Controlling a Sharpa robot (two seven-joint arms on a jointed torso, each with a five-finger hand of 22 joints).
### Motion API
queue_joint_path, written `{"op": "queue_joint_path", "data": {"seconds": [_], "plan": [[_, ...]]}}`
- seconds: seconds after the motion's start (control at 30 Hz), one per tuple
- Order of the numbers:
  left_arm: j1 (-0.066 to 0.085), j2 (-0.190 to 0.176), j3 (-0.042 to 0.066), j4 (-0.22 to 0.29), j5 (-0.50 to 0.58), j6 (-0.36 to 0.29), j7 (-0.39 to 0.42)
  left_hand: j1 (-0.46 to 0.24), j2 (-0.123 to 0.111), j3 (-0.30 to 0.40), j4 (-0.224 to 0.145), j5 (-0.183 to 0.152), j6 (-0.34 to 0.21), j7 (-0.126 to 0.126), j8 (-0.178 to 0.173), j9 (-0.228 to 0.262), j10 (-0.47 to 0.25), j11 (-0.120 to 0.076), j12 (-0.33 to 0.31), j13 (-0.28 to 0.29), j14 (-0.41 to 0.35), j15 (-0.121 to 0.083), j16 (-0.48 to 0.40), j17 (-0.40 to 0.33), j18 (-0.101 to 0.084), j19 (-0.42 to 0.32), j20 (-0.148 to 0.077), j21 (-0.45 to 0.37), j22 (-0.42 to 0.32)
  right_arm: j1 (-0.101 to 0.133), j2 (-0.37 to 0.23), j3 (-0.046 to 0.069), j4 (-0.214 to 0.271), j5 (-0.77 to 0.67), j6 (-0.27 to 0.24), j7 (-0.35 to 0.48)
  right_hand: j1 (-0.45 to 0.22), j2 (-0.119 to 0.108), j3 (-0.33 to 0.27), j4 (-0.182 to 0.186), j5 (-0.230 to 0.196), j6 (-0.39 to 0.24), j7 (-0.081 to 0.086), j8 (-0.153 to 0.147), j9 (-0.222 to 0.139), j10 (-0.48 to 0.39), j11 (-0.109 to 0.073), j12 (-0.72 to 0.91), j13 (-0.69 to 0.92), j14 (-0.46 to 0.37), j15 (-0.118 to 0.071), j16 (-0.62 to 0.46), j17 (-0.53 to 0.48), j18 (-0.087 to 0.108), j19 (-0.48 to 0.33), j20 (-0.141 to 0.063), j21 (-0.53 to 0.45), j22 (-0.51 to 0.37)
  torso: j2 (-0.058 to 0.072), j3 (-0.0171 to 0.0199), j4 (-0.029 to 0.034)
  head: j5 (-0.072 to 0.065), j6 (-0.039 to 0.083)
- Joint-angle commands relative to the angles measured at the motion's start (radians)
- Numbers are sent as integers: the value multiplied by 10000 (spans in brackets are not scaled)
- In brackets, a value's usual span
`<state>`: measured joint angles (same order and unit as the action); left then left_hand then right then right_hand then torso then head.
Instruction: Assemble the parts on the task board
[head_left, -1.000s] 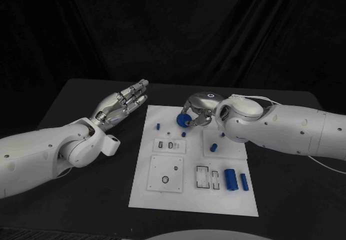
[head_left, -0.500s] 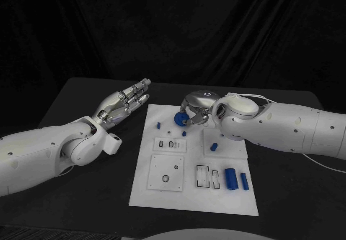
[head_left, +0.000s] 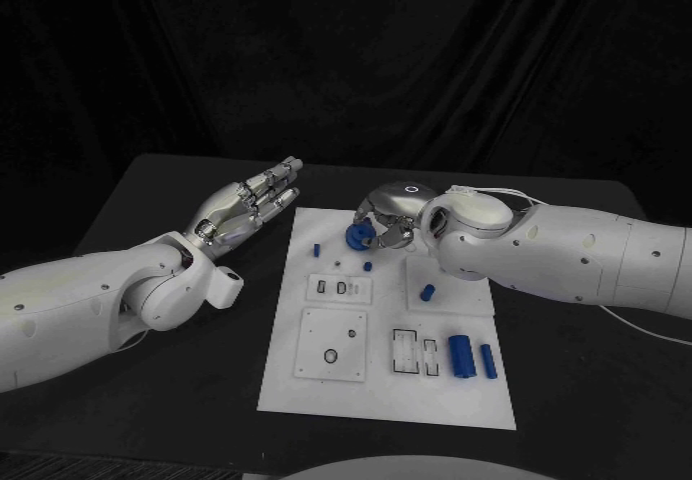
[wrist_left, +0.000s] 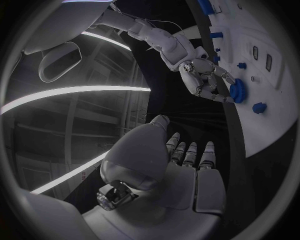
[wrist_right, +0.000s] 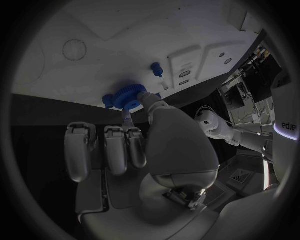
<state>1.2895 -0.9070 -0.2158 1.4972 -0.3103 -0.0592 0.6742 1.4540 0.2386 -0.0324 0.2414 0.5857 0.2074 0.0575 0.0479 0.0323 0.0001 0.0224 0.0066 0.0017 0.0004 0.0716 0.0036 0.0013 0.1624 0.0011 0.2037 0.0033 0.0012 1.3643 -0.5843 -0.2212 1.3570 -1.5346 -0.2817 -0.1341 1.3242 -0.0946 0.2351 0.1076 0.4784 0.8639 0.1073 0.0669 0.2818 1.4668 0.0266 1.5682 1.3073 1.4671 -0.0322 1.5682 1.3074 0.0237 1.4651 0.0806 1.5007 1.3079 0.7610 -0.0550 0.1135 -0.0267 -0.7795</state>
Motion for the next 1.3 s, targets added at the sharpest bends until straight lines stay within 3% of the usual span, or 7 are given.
{"op": "queue_joint_path", "data": {"seconds": [0.03,0.37,0.67,0.8,0.83,0.93,1.3], "plan": [[17,17,8,34,-3,153,119,50,37,45,-2,-20,62,44,63,13,-1,85,-66,-17,-4,79,-36,-13,177,-11,68,-33,-12,-22,20,6,-25,-82,253,-166,85,-90,105,-42,232,-237,-21,-44,-114,1040,-99,26,2635,1037,-86,26,2634,-22,583,-92,-65,2346,-6,3,14,-11,-17],[16,-1,8,43,-3,190,73,38,34,67,-11,-21,212,122,111,33,-1,161,-66,-17,-4,73,-36,-13,178,-11,86,-33,-12,-27,13,6,-54,-82,379,-276,101,-42,411,-167,1080,-266,-14,18,-311,1040,-118,26,2635,1037,-120,26,2634,-21,582,-137,-76,2344,-10,2,10,-6,-59],[15,6,8,20,-3,210,50,35,32,73,-15,-21,257,146,125,38,-1,186,-66,-17,-4,73,-36,-13,179,-11,93,-33,-12,-44,-24,6,-68,-82,374,-317,-26,-18,489,-132,1035,-365,-5,-21,-401,1040,-110,26,2635,1037,-113,26,2634,-3,544,-135,-144,2319,-11,6,8,22,-47],[13,8,8,9,-3,220,41,35,32,73,-15,-21,257,146,125,38,-1,186,-66,-17,-4,73,-36,-13,179,-11,93,-33,-12,-56,-47,6,-48,-82,342,-307,-133,-61,432,-183,2,-1018,-119,-44,-669,1040,-203,26,2635,1037,-179,26,2634,4,537,-185,-166,2313,-8,8,11,34,-26],[12,6,8,7,-3,222,39,35,32,73,-15,-21,257,146,125,38,-1,186,-66,-17,-4,73,-36,-13,179,-11,93,-33,-12,-60,-55,6,-43,-82,333,-302,-256,-59,245,-132,-1326,-1532,-157,27,-865,1040,-228,26,2635,1037,-217,26,2634,6,530,-216,-182,2308,-8,7,10,34,-27],[11,3,8,2,-3,223,33,32,32,77,-16,-22,276,158,131,40,-1,200,-66,-17,-4,73,-36,-13,180,-11,99,-33,-12,-69,-77,6,-37,-82,311,-288,-435,-29,-157,-2,-2860,-3278,-291,-139,-1459,1040,-336,26,2635,1037,-300,26,2634,25,496,-287,-256,2283,-10,5,9,30,-53],[6,-22,7,-8,-3,247,2,32,32,77,-16,-22,276,158,131,40,-1,200,-66,-17,-4,73,-36,-13,180,-11,99,-33,-12,-101,-269,5,-19,-82,-259,-99,-421,75,-452,114,-3050,-3473,-313,-97,-1656,1040,-385,26,2635,1037,-361,26,2634,52,442,-354,-375,2245,-13,3,16,40,-79]]}}
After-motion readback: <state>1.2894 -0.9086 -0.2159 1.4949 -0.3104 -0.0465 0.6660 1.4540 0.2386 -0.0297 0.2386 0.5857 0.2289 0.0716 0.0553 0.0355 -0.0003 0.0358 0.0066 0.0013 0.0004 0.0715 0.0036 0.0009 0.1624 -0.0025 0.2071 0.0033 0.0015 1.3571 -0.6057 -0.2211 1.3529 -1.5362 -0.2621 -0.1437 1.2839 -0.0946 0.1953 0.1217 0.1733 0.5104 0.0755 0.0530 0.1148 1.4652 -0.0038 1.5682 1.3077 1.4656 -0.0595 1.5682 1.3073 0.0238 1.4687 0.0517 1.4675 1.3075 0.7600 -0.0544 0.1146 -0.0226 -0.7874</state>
